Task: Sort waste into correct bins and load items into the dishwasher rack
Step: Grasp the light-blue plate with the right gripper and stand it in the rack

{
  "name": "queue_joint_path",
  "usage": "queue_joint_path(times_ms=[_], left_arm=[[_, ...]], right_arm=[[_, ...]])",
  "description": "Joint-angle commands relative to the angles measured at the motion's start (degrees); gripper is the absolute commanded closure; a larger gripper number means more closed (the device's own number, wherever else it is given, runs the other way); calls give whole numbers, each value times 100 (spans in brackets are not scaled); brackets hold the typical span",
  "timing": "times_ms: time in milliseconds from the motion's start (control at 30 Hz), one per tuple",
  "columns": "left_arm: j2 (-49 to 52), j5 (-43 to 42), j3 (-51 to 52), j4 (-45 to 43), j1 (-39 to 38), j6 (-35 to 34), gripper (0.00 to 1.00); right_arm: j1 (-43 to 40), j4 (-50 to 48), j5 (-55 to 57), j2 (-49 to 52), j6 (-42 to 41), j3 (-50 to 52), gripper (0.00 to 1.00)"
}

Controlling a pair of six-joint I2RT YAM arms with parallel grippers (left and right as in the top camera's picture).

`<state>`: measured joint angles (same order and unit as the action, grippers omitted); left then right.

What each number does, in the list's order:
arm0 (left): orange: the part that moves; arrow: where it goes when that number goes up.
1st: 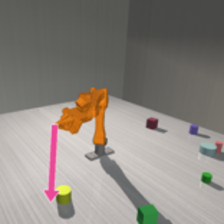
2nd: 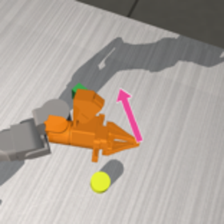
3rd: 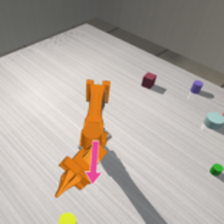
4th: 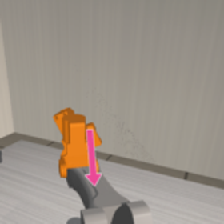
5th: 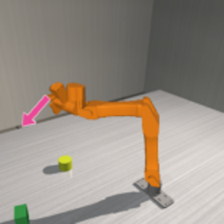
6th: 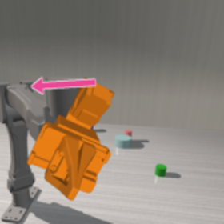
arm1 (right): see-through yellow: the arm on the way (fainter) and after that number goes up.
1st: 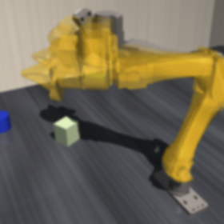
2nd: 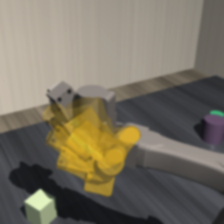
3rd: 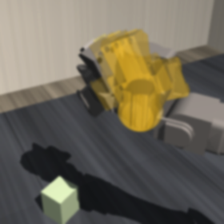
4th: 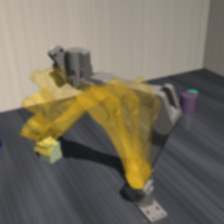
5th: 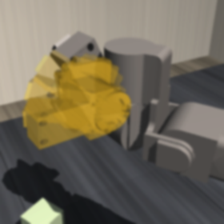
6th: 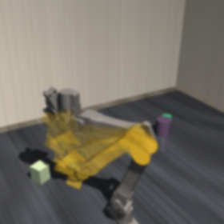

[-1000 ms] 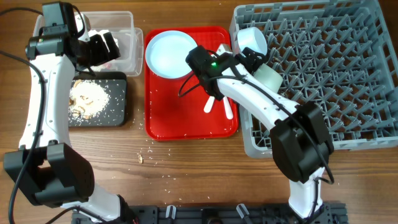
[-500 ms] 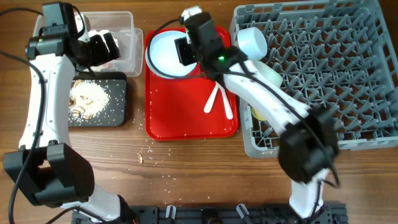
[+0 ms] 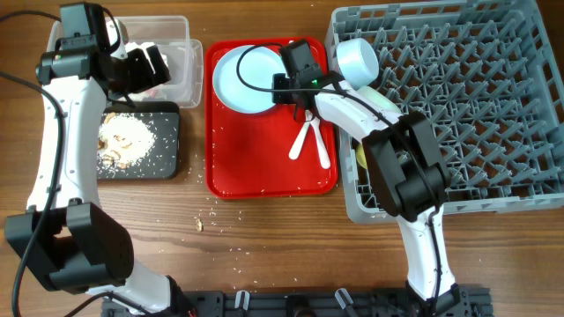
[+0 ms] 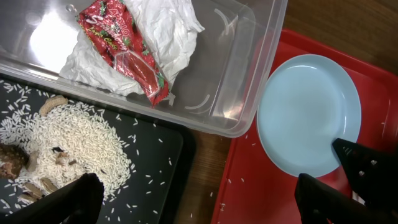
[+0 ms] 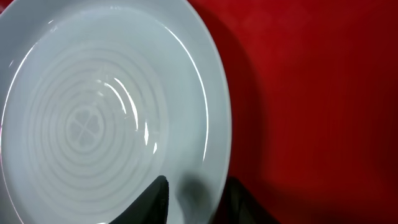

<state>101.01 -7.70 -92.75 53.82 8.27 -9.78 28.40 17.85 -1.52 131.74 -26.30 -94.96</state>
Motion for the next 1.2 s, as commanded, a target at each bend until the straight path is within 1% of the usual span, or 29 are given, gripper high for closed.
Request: queue_joint_path(times_ms=[0, 33, 67, 133, 233, 300, 333, 367, 400, 433, 500, 533, 633, 700, 800, 900, 1000, 1067, 1167], left_arm=[[-94, 31, -68, 0, 15, -11, 0], [-94, 31, -68, 0, 15, -11, 0], [-94, 31, -68, 0, 15, -11, 0], [-94, 31, -68, 0, 15, -11, 0], [-94, 31, -68, 0, 15, -11, 0], [-94, 31, -68, 0, 15, -11, 0], [-94, 31, -68, 0, 15, -11, 0], [-94, 31, -68, 0, 15, -11, 0], [-94, 31, -68, 0, 15, -11, 0], [-94, 28, -68, 0, 15, -11, 0], [-94, 31, -68, 0, 15, -11, 0], [-94, 31, -68, 0, 15, -11, 0], [-94, 31, -68, 0, 15, -11, 0], [-94, 31, -68, 0, 15, -11, 0], [-94, 28, -68, 0, 15, -11, 0], [-94, 31, -68, 0, 15, -11, 0], [-94, 31, -68, 0, 15, -11, 0], [-94, 31, -68, 0, 15, -11, 0], [-94, 31, -68, 0, 15, -11, 0]], right_arm=[[13, 275, -120, 118, -66, -66, 91], [13, 557, -142, 111, -61, -201, 96], [13, 822, -164, 72, 79, -369, 96], [-4, 1331, -149, -122, 608, -741, 96], [-50, 1733, -105, -796, 1147, -929, 96], [-74, 1895, 413, -1449, 1285, -929, 96], [-81, 1910, 1353, -2100, 1602, -929, 96], [-101, 1908, 2052, -2452, 1753, -929, 96], [-136, 1895, 3115, -2855, 1947, -929, 96], [-168, 1886, 3713, -3051, 2063, -929, 96], [-398, 1849, 5331, -3473, 2542, -929, 96], [-680, 1803, 5799, -3521, 3051, -929, 96], [-1261, 1781, 5735, -3429, 3956, -828, 96], [-1672, 1690, 5305, -3307, 4489, -704, 96], [-2011, 1687, 4710, -3056, 4999, -688, 96], [-2120, 1541, 4223, -2616, 5670, -688, 96], [-2120, 1307, 4144, -2194, 5923, -688, 96], [-2120, 1237, 4120, -1993, 5934, -691, 96], [-2120, 1241, 3733, -1932, 5925, -691, 96]])
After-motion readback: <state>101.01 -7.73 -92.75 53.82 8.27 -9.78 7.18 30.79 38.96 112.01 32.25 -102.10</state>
